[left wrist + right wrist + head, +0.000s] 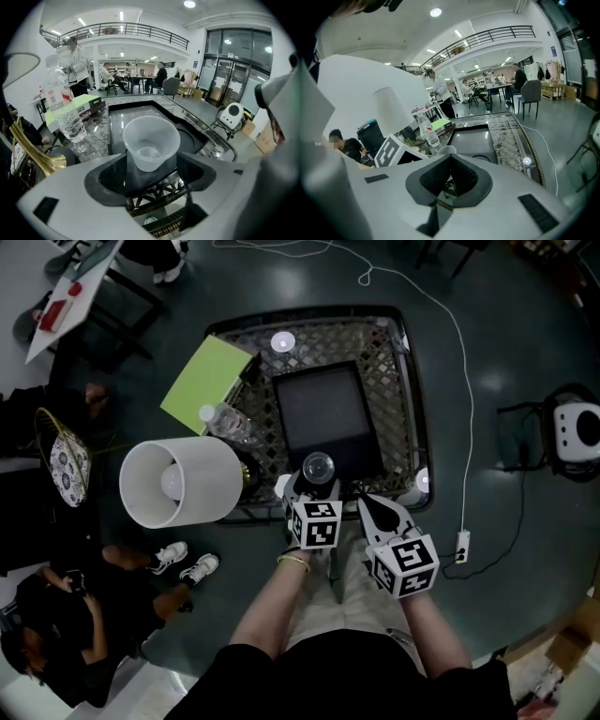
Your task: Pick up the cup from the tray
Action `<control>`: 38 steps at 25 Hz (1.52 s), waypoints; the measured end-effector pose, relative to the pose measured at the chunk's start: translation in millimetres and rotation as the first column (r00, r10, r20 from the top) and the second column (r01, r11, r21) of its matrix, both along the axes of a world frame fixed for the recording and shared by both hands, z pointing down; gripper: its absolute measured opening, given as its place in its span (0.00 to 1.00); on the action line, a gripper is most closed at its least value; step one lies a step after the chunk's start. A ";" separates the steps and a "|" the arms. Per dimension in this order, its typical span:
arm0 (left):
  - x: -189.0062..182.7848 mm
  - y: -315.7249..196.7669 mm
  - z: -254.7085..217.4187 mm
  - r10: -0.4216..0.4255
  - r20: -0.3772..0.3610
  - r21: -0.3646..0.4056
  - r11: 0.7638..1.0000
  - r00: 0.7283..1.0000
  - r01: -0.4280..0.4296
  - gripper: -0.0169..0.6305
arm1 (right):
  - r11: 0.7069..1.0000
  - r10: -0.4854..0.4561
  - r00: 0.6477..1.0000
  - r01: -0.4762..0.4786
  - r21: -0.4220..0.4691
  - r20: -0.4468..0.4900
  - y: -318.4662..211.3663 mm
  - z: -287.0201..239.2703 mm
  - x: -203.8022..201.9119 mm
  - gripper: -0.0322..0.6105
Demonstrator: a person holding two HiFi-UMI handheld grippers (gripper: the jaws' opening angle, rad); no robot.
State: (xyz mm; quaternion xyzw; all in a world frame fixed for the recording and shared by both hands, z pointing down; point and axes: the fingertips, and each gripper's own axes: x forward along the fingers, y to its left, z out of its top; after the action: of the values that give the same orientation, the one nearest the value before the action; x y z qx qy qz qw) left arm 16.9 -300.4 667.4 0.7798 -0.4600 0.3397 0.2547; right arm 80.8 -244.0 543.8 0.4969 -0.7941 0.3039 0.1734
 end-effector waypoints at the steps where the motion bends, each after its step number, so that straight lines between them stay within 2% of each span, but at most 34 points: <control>1: 1.3 -2.9 2.4 0.002 0.014 -0.001 1.000 1.000 -0.002 0.52 | 1.000 0.002 1.000 -0.002 -0.002 0.000 -0.3 0.8 0.9 0.07; 8: -1.4 -18.1 10.9 -0.018 0.093 -0.001 1.000 0.996 0.018 0.52 | 1.000 0.010 1.000 -0.010 -0.014 0.000 0.5 4.9 4.9 0.07; 11: -2.7 -21.1 11.4 -0.017 0.104 0.000 1.000 0.994 0.017 0.46 | 1.000 0.011 1.000 -0.011 -0.016 0.000 0.7 6.7 3.6 0.07; 26: -10.5 -6.3 -19.8 0.001 0.007 0.009 1.000 1.000 -0.001 0.45 | 1.000 0.011 1.000 -0.011 0.016 -0.011 5.3 -3.2 -8.8 0.07; 38: -15.6 14.2 -73.4 0.048 -0.061 0.054 0.998 0.997 -0.044 0.45 | 0.998 0.011 1.000 -0.009 0.063 -0.021 11.8 -20.6 -19.8 0.07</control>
State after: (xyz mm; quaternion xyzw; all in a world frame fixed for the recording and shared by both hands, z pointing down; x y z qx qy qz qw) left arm 1.3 -286.1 594.0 0.8068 -0.4425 0.3089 0.2405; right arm 61.0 -232.2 523.2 0.5093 -0.7989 0.2743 0.1647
